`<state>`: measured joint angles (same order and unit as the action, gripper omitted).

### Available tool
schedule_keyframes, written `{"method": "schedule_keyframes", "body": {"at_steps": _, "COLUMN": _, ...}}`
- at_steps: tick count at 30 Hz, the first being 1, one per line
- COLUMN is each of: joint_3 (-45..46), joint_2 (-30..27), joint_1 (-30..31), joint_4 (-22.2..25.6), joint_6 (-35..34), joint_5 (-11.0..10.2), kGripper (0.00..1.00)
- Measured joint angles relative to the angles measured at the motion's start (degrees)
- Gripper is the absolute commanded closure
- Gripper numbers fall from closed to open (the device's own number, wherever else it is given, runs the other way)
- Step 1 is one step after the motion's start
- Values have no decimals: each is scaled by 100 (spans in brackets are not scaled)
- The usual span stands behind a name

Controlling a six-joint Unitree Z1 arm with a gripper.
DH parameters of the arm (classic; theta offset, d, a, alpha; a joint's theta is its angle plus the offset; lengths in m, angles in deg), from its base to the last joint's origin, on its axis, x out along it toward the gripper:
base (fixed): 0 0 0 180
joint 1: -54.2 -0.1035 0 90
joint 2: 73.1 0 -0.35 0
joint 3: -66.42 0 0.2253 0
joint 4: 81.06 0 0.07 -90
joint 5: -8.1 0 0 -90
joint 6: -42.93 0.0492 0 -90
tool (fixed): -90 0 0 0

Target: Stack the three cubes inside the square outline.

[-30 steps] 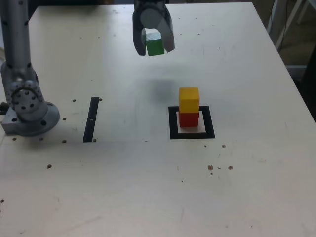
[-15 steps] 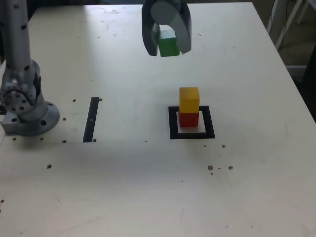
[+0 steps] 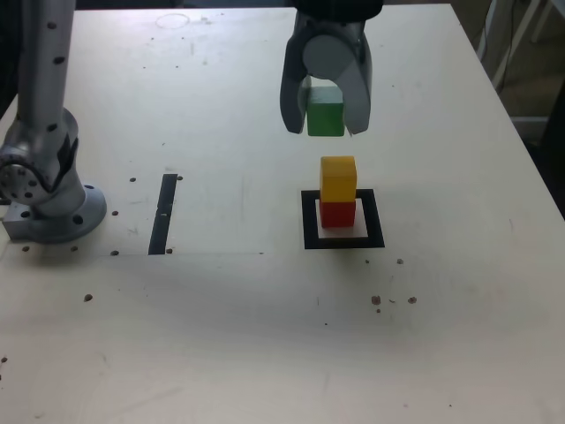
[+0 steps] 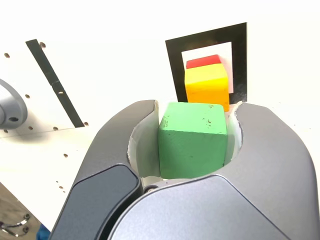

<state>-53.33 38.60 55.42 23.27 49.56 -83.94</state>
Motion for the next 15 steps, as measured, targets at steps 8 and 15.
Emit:
{"method": "schedule_keyframes", "body": {"at_steps": 8, "joint_3": 53, "joint_2": 128, "joint_1": 192, "joint_4": 48, "joint_6": -255, "joint_5": 49, "kGripper": 81}}
{"method": "schedule_keyframes", "body": {"at_steps": 15, "joint_3": 189, "joint_2": 287, "joint_1": 354, "joint_4": -122, "joint_6": -417, "joint_5": 66, "kGripper": 81}}
